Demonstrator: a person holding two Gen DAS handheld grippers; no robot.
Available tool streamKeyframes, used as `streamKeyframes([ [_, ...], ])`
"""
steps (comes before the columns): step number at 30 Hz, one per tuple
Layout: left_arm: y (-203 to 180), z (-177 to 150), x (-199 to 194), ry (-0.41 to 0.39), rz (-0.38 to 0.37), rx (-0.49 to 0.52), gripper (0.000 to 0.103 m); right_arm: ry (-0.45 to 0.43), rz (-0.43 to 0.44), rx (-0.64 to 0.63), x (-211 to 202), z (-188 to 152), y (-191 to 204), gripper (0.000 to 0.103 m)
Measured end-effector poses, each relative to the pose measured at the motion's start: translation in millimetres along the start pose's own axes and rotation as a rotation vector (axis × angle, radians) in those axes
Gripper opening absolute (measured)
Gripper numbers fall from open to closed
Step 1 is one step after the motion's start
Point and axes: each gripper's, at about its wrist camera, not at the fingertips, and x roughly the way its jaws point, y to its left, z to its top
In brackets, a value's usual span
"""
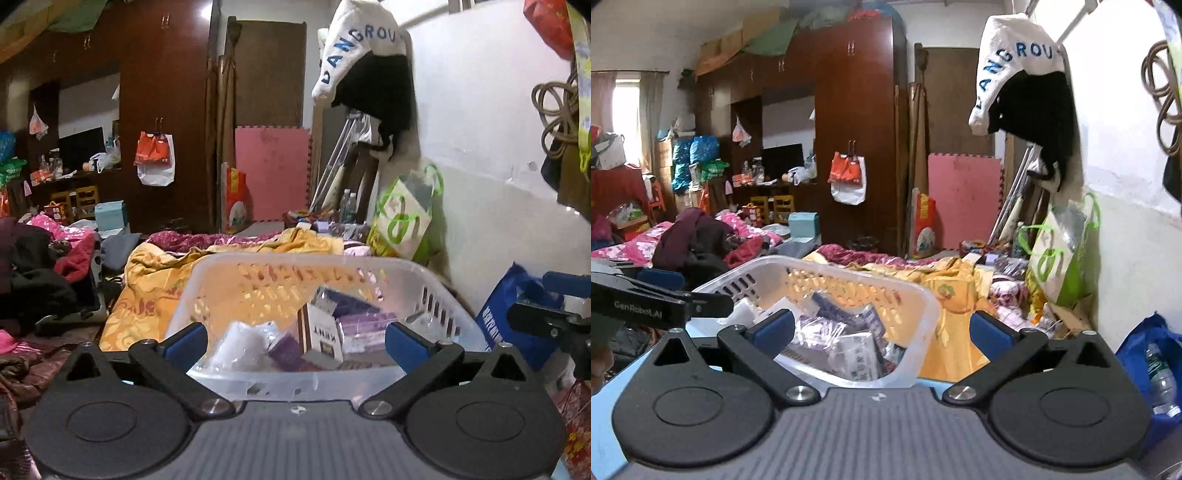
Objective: Organize objects
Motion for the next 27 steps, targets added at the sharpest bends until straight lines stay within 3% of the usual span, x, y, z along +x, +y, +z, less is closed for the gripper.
streamKeyframes([
  [11,-13,-6,-13,-0.030,0.019,0.048,0.103,0.045,0.030,0.013,5,-13,-1,0.103],
  [16,-16,-9,-12,-0.030,0.024,0.053,0.103,0.017,-0.017,0.051,2,-17,-9,0.103],
  [20,-17,-12,-10,-0.018,0.029,0.063,0.103,0.022,0.014,0.079,1,-17,-16,0.103],
  [27,-22,-16,-9,-0.020,0.042,0.077,0.103,0.037,0.009,0.043,4,-20,-12,0.103],
])
